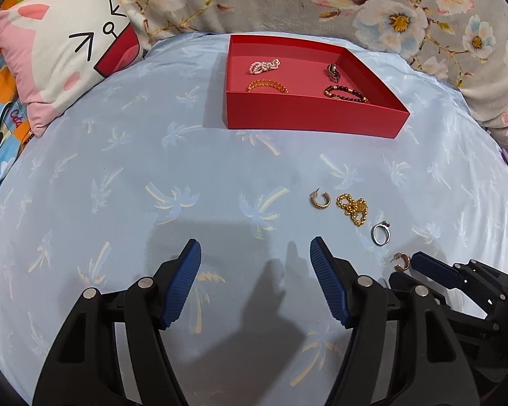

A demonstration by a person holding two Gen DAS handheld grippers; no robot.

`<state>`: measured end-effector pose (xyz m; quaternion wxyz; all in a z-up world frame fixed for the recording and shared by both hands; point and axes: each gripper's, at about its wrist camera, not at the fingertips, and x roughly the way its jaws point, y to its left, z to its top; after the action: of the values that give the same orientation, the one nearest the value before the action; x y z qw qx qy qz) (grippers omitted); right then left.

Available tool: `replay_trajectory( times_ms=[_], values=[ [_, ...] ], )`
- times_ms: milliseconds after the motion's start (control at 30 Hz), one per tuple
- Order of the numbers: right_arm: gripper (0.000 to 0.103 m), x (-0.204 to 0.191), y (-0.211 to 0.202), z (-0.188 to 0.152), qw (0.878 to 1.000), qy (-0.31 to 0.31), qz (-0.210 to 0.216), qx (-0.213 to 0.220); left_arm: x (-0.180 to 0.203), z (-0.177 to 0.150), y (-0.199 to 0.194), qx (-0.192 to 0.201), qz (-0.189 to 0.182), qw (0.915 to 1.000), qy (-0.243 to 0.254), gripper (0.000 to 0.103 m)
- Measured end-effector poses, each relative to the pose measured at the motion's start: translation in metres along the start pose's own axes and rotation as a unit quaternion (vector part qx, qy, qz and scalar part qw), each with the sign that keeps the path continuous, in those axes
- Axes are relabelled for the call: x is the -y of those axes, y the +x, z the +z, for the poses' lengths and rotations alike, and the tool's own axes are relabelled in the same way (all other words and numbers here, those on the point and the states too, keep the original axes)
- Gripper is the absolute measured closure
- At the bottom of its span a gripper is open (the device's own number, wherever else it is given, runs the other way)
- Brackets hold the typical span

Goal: Organize jewelry

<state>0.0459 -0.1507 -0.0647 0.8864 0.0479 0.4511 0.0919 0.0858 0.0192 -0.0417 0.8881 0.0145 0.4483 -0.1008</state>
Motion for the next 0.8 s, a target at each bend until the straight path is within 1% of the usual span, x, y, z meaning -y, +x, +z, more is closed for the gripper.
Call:
replay_trajectory(
  times_ms=[133,267,467,800],
  values=[
    [0.077,-0.003,0.003,0.002,1.000,-0.011,-0.014,0.005,0.000,-0.001,0.001,-0.002,-0.001,1.0000,-0.002,0.038],
    [0.087,-0.006,0.004,0.001,0.999,-0.025,-0.039,0.009,0.000,-0.002,0.002,-0.004,-0.005,1.0000,-0.002,0.038],
    [0.088,0.000,0.001,-0.001,0.999,-0.017,-0.038,0.011,0.009,-0.003,0.005,-0.009,-0.018,0.9998,0.003,0.038],
    [0.088,0.026,-0.019,-0.002,0.999,0.028,-0.031,0.010,0.030,-0.007,0.012,-0.018,-0.051,0.9984,0.016,0.038]
  ],
)
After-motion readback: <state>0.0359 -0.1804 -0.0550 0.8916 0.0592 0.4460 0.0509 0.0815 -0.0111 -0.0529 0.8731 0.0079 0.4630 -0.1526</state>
